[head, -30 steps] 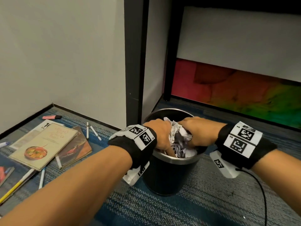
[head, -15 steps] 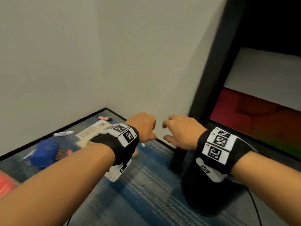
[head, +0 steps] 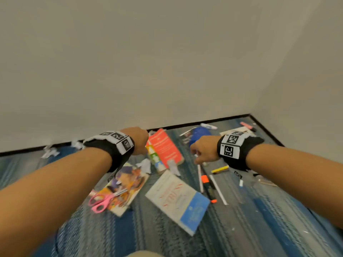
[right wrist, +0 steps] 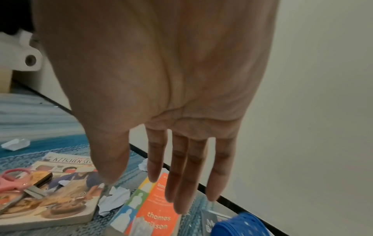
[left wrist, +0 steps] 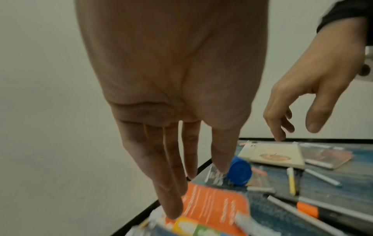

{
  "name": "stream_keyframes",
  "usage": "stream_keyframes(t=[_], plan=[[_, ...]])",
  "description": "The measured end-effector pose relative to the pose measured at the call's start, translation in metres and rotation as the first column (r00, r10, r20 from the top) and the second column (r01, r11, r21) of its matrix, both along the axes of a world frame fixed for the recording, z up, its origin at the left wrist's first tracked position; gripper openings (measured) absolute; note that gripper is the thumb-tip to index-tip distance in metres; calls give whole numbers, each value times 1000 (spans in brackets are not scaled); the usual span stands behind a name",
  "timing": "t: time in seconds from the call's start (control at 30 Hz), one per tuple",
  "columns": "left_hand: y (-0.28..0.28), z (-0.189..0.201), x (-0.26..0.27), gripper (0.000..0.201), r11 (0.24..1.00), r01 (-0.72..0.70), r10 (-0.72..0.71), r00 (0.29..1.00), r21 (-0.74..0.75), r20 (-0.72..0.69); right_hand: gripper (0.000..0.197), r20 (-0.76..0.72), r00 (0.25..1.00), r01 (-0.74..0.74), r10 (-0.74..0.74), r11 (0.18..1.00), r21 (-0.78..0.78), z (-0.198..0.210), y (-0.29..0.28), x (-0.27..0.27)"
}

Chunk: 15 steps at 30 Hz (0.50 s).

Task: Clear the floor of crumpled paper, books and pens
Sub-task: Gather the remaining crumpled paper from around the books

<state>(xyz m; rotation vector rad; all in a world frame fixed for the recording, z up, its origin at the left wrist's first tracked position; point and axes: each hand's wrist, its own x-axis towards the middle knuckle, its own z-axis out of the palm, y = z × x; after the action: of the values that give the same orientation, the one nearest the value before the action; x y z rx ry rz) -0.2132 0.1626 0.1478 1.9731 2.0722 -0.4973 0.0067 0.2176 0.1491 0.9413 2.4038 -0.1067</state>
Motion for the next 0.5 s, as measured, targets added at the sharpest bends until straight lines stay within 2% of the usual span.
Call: stream_keyframes(t=[0.1,0.2,0.3,0.43,0.5], plan=[[-12,-30,-35,26,992,-118,121,990,-36,68,43,34,996,-80,80,997,-14,-21,7,-42],[-23,-61,-50,37,973,-200,212,972,-113,102,44,86,985,-147,149,989,-35,-49,16,-66],[-25,-78,-60,35,966,-182,191,981,-183,28,44,21,987,-156,158,985,-67,-90,31,-78],[-10,-92,-76,28,982,-152,138,983,-113,-124,65,20,982,-185,187,980,-75,-146,58,-80],[2,-113,-72,33,978,-175,164,982,-114,-99,64,-40,985,-172,169,982,-81,-168,68,-78]])
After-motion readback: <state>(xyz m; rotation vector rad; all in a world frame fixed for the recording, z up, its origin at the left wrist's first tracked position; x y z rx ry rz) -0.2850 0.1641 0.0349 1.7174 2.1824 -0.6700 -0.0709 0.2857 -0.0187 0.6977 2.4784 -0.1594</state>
